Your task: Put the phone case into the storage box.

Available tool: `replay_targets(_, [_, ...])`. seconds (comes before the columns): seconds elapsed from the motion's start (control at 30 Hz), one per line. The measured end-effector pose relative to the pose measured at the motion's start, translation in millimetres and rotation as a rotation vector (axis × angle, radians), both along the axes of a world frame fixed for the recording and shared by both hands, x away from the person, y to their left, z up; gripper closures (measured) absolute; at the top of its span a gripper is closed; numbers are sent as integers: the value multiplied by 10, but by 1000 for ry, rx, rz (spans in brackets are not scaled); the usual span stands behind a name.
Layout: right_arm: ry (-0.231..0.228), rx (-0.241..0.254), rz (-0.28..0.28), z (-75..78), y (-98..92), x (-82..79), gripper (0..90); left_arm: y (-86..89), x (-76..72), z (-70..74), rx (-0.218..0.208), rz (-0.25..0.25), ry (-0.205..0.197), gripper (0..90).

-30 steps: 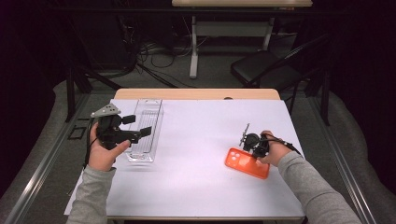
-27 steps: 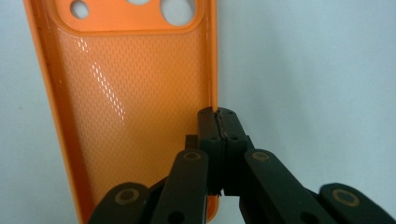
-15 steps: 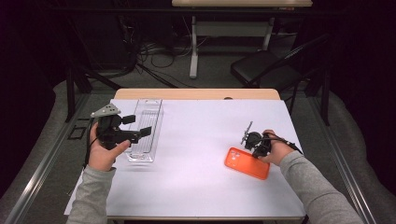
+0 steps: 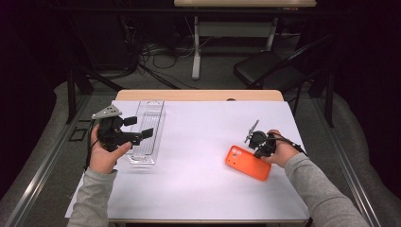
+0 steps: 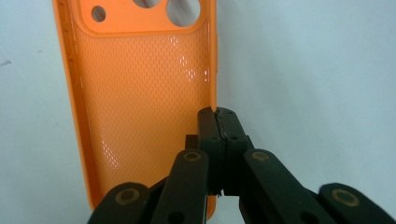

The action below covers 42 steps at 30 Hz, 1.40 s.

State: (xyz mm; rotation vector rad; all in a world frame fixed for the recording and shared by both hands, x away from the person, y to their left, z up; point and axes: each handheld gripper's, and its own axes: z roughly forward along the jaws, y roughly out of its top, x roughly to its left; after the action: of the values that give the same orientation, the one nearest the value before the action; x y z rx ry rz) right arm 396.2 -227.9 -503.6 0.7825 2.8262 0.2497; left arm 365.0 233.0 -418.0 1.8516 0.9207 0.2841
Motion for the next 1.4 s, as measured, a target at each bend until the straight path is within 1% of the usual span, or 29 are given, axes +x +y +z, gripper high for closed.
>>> replay_targets(0.03, [-8, 7, 9, 10, -4, 4, 900, 0, 0, -1, -1, 1, 1, 108])
replay_targets(0.2, [-17, 35, -11, 72, 7, -7, 900, -2, -1, -1, 0, 0, 0, 110])
replay_targets(0.23, [-30, 54, -10, 73, 8, -8, 900, -2, -1, -1, 1, -1, 1, 110])
replay_targets(0.33, [-36, 67, -27, 113, 19, -18, 900, -2, 1, -4, 0, -1, 1, 111])
replay_targets(0.37, [-40, 72, -23, 125, 18, -16, 900, -2, 1, -4, 1, -1, 1, 112])
replay_targets(0.4, [-59, 108, -32, 112, 24, -20, 900, -2, 2, -5, 0, 0, 1, 112])
replay_targets(0.43, [-74, 125, -32, 110, 24, -21, 900, -4, 1, -6, -2, 1, 2, 112])
replay_targets(0.47, [-54, 102, -38, 148, 28, -22, 900, -4, 1, -6, -1, 0, 3, 112])
replay_targets(0.53, [-58, 107, -51, 174, 33, -26, 900, -5, 1, -7, -1, 0, 2, 112])
replay_targets(0.6, [-68, 127, -60, 189, 33, -29, 900, -7, 2, -9, -1, 0, 4, 113])
replay_targets(0.63, [-66, 127, -63, 206, 33, -29, 900, -8, 1, -10, 0, 1, 4, 114])
replay_targets(0.67, [-77, 144, -64, 205, 30, -29, 900, -9, 2, -12, 1, 0, 4, 114])
replay_targets(0.73, [-82, 160, -81, 222, 29, -39, 900, -13, 3, -14, 1, 1, 4, 115])
replay_targets(0.83, [-89, 167, -102, 243, 32, -59, 900, -16, 2, -16, -1, 1, 4, 117])
replay_targets(0.97, [-113, 180, -109, 279, 45, -88, 900, -19, 2, -18, -1, 1, 4, 121])
replay_targets(1.0, [-114, 189, -118, 290, 52, -101, 900, -20, 2, -18, -1, 2, 4, 122])
replay_targets(1.03, [-120, 208, -127, 292, 59, -113, 900, -20, 2, -18, 0, 1, 4, 122])
replay_targets(1.1, [-125, 209, -138, 299, 75, -141, 900, -20, 1, -18, 0, 1, 3, 123])
replay_targets(1.17, [-141, 220, -152, 296, 91, -171, 900, -20, 0, -19, -1, 2, 3, 124])
replay_targets(1.2, [-143, 214, -158, 301, 101, -190, 900, -20, 0, -19, 0, 2, 2, 125])
replay_targets(1.23, [-153, 221, -158, 296, 112, -205, 900, -21, -1, -20, -1, 2, 3, 126])
replay_targets(1.33, [-184, 219, -173, 325, 155, -258, 900, -25, 0, -23, -1, 0, 1, 130])
replay_targets(1.4, [-192, 237, -181, 354, 179, -289, 900, -29, 0, -25, -1, 0, 1, 131])
